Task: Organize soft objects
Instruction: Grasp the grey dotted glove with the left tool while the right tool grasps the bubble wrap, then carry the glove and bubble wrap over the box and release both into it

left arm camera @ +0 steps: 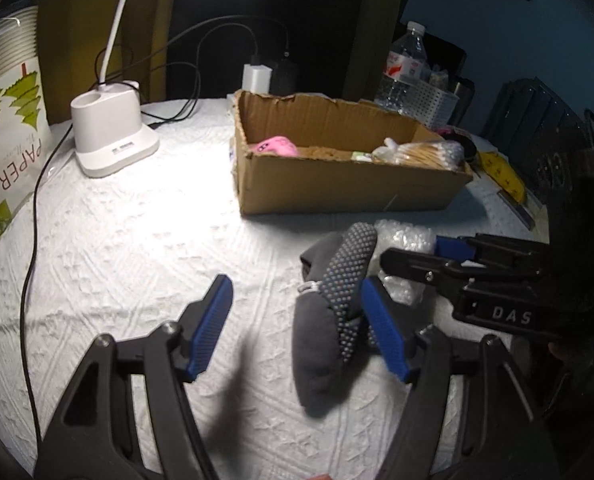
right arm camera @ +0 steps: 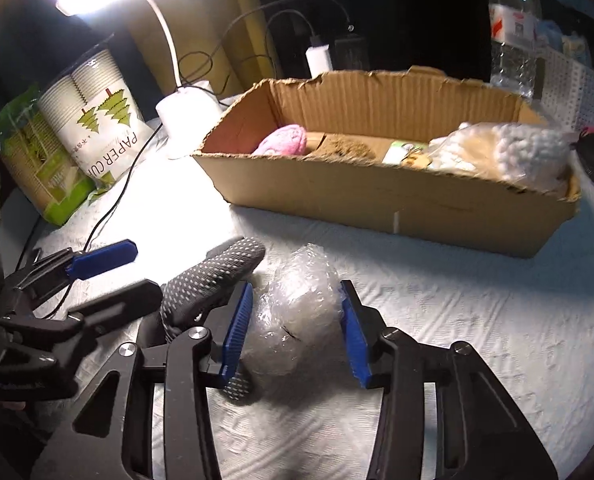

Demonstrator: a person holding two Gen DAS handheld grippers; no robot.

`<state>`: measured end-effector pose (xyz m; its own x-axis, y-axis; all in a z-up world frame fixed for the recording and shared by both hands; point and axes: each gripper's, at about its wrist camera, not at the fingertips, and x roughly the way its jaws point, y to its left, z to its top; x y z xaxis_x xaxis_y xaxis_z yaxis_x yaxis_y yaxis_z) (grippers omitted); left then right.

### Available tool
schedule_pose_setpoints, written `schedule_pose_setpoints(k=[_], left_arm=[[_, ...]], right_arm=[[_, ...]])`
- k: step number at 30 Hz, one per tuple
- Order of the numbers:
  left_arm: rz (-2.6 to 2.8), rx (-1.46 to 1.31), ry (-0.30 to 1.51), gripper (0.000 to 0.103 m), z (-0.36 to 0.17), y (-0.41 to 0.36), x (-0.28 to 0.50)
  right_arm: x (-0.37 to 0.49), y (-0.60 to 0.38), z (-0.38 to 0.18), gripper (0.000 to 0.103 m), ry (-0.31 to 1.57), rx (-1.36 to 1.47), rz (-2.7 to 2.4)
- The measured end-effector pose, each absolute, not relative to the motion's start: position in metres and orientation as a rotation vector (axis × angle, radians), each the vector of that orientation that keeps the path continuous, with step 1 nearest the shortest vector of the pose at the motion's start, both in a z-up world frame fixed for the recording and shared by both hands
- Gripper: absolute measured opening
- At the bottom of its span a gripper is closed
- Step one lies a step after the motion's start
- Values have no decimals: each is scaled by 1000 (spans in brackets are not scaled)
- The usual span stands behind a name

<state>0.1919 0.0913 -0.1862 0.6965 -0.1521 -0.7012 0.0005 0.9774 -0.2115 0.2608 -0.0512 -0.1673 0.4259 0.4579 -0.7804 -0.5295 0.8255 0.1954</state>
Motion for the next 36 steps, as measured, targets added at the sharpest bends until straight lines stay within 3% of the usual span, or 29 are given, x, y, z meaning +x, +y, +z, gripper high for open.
schedule_pose_setpoints(k=[10, 11, 14, 36], left_arm=[[-74, -165, 863, 66, -203, 69, 212], [-77, -157, 864, 54, -204, 67, 213], [-78, -129, 878, 37, -206, 59, 215], [-115, -99, 765, 35, -141, 21, 224]], right_arm=[[260, -94, -148, 45, 892, -42, 593], [260, -97, -147, 45, 887, -38, 593], [258, -110, -142, 45, 874, -30, 589], [257, -168, -97, 45, 755, 46, 631]])
